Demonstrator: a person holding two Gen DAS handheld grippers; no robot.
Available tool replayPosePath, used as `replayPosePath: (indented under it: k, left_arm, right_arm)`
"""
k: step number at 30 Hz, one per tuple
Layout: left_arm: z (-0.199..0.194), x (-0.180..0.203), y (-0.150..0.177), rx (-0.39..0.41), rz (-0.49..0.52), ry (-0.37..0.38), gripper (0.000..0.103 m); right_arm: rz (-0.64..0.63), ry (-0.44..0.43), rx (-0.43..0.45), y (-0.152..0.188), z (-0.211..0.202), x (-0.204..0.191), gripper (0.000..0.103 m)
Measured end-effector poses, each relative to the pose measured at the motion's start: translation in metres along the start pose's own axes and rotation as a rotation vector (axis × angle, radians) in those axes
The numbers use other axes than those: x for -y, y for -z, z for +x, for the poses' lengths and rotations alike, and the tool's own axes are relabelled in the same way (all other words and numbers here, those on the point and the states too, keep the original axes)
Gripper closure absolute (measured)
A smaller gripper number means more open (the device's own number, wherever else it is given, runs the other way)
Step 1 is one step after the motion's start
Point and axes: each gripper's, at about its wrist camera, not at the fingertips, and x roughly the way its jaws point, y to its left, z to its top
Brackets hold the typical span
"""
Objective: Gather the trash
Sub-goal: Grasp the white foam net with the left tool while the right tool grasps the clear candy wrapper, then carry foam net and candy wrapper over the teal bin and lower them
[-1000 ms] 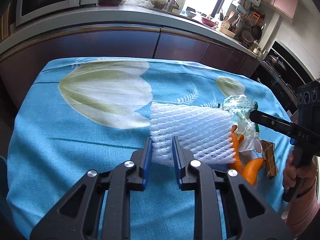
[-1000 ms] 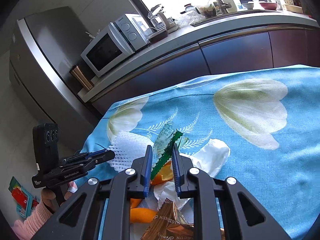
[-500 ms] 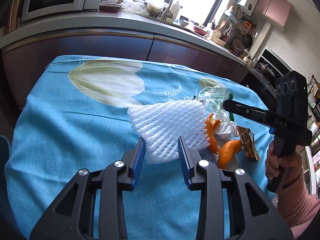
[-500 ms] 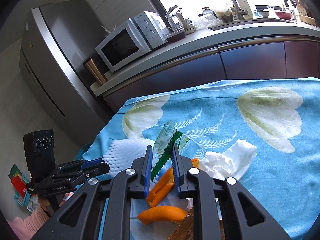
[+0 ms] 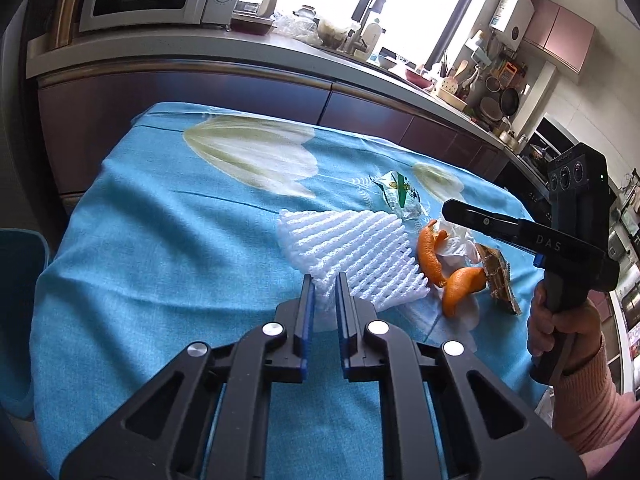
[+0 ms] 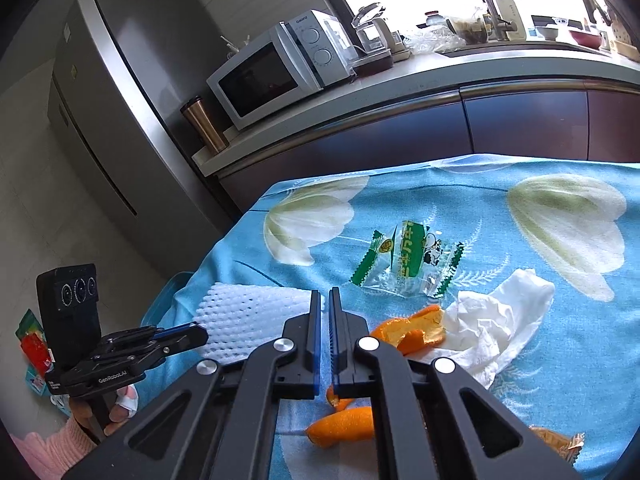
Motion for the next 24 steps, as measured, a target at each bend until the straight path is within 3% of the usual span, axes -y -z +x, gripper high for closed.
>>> replayPosePath:
  k: [2, 3, 5, 6, 7, 11, 17, 21, 24]
  left_arm:
    - [-0.008, -0.001, 0.002, 0.009, -0.006, 0.001, 0.092]
    - [-0.012, -0.004, 0.003, 0.015, -0.012, 0.001, 0.092]
    - [-0.018, -0.011, 0.002, 0.026, -0.027, 0.001, 0.092]
    - [-0.021, -0.012, 0.003, 0.031, -0.034, 0.001, 0.092]
    - [-0.023, -0.015, 0.003, 0.037, -0.043, 0.002, 0.092]
    - [-0.029, -0.026, 0.003, 0.051, -0.063, -0.009, 0.092]
    - [-0.033, -0.034, 0.007, 0.062, -0.078, -0.015, 0.092]
    - [-0.036, -0.039, 0.008, 0.064, -0.084, -0.018, 0.092]
    - [-0.038, -0.041, 0.011, 0.064, -0.088, -0.022, 0.092]
  right_arm:
    - [-0.004, 0.032, 0.003, -0.003, -0.001, 0.0, 0.097]
    - [-0.008, 0.059, 0.002, -0.006, 0.0, 0.001, 0.09]
    - [-0.019, 0.107, 0.001, -0.011, 0.001, 0.003, 0.076]
    - [-0.016, 0.124, -0.013, -0.014, 0.003, 0.006, 0.059]
    - [-0.01, 0.141, -0.028, -0.017, 0.007, 0.01, 0.052]
    - [0.005, 0.213, -0.073, -0.03, 0.022, 0.023, 0.051]
    - [0.073, 0.243, -0.181, -0.037, 0.052, 0.045, 0.051]
    - [0.077, 0.237, -0.229, -0.036, 0.067, 0.049, 0.073]
    - [0.064, 0.219, -0.223, -0.035, 0.067, 0.048, 0.079]
